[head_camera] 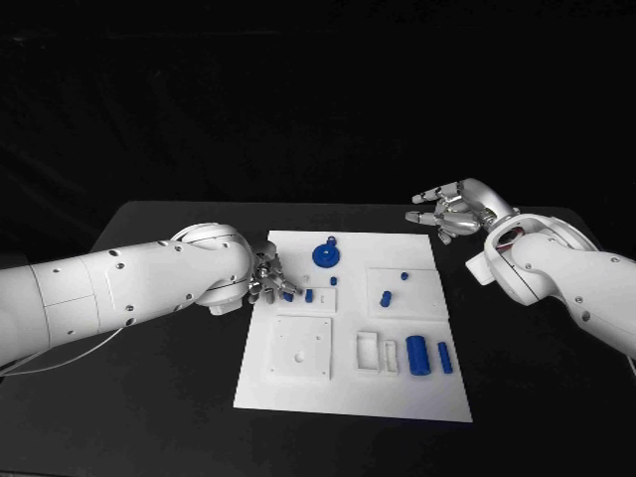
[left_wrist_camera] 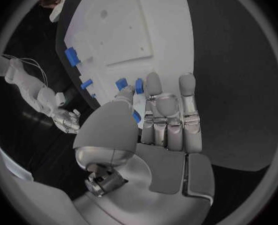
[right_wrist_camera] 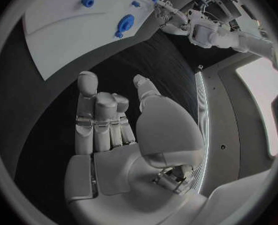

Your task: Assemble the parts on the task board

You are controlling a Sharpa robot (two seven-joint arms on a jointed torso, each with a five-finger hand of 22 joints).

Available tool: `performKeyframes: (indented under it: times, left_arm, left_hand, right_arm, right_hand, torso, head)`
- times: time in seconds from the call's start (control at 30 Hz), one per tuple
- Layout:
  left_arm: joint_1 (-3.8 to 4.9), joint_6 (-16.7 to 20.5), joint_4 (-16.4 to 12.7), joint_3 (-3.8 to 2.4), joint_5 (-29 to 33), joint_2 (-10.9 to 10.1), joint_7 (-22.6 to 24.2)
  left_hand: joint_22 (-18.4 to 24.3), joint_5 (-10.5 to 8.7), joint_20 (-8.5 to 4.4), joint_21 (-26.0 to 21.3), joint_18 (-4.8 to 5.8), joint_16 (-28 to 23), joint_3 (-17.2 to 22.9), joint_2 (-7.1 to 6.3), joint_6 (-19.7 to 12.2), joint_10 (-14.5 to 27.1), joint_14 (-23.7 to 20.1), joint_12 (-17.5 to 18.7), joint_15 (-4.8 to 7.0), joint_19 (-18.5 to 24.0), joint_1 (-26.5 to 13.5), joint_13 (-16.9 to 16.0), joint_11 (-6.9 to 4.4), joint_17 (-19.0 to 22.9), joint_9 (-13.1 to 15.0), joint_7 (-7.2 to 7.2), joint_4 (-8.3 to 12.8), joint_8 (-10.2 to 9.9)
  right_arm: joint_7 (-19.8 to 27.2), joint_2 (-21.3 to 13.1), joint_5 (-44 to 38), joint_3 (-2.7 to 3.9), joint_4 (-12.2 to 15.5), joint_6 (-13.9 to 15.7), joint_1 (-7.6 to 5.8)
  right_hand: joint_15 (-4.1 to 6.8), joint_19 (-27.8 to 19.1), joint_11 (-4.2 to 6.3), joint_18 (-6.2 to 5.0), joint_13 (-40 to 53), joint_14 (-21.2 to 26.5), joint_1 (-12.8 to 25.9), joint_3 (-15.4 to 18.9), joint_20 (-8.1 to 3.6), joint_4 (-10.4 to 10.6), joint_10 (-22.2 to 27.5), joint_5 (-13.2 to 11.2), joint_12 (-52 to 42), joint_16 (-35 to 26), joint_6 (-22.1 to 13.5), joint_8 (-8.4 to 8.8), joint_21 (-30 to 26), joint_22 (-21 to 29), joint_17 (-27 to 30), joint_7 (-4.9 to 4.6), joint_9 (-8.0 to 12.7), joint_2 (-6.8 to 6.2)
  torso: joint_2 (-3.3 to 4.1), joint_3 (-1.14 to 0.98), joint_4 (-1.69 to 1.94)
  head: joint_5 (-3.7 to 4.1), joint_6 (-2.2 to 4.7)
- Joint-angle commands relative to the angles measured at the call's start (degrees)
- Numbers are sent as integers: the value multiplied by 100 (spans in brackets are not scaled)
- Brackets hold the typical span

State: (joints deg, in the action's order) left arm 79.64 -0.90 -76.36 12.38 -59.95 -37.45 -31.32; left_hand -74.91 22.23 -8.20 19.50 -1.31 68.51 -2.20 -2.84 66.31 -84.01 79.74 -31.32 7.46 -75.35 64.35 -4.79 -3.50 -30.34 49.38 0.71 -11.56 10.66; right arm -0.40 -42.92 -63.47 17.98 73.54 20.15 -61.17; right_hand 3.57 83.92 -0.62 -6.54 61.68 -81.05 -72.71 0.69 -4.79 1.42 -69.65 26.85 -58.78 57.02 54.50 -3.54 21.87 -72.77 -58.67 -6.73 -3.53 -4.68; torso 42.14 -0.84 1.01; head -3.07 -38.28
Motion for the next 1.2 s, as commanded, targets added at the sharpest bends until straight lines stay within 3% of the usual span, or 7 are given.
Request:
performKeyframes:
  times: [0.03,0.87,0.93,0.97,1.13,1.2]
  left_arm:
    - [-19,15,-36,11,70,4,-9]
    - [-19,168,-129,-35,82,-118,-21]
    - [-19,242,-147,-73,157,-142,19]
    - [-19,271,-155,-90,207,-151,35]
    - [-18,496,-202,-202,695,-206,132]
    - [-18,566,-214,-244,926,-229,174]
  left_hand:
    - [-90,-37,-7,-18,67,-8,3,-32,3,-266,-31,27,-6,-19,-10,-6,-4,8,1,-28,-30,-15]
    - [-83,-40,-20,-41,77,-40,23,-86,-30,-261,-39,68,0,-27,-23,9,0,38,1,-40,-93,-22]
    - [-79,-43,-16,-62,81,-71,51,-136,-104,-255,-53,114,-9,-18,-19,19,17,57,-62,-75,-142,-97]
    - [-65,-46,-5,-100,84,-112,77,-176,-75,-256,-90,184,-23,11,-10,38,31,77,-286,-98,-180,-183]
    - [-66,59,-5,-187,91,-134,65,-173,-197,-244,-101,309,-29,-12,10,24,26,94,-584,-112,-218,8]
    - [-76,65,3,-194,87,-130,53,-185,-310,-220,-103,361,-43,-23,13,36,50,91,-797,-165,-212,-69]
  right_arm:
    - [30,4,-4,3,4,-64,4]
    - [43,14,0,3,-10,-73,23]
    - [44,11,2,3,-11,-72,25]
    - [44,10,2,3,-11,-72,26]
    - [56,14,8,3,-17,-97,34]
    - [60,18,9,3,-21,-101,41]
  right_hand:
    - [0,239,11,-68,-5,-27,44,-2,18,10,15,20,0,-5,-45,10,2,5,5,1,8,12]
    - [0,240,11,-66,-4,-28,53,-2,18,10,12,22,-4,-5,-35,10,16,4,5,1,8,6]
    - [-1,239,11,-67,-10,-26,59,8,18,14,17,19,2,-9,-52,11,10,7,8,-1,9,9]
    - [-1,239,11,-67,-10,-26,59,8,18,14,17,19,2,-9,-52,11,10,7,8,-1,9,9]
    - [-5,234,3,-69,-23,-20,53,17,22,8,28,26,18,-19,-201,20,-15,15,15,-11,17,2]
    - [-7,233,1,-70,-28,-18,52,21,23,7,31,29,22,-23,-249,22,-23,18,19,-15,19,0]
  torso:
    - [2,-1,-5]
    - [6,5,-4]
    - [5,7,-3]
    - [5,7,-3]
    - [4,7,-2]
    - [-2,5,1]
  head:
    - [0,4]
    - [21,6]
    - [26,3]
    - [26,3]
    - [33,4]
    - [37,4]
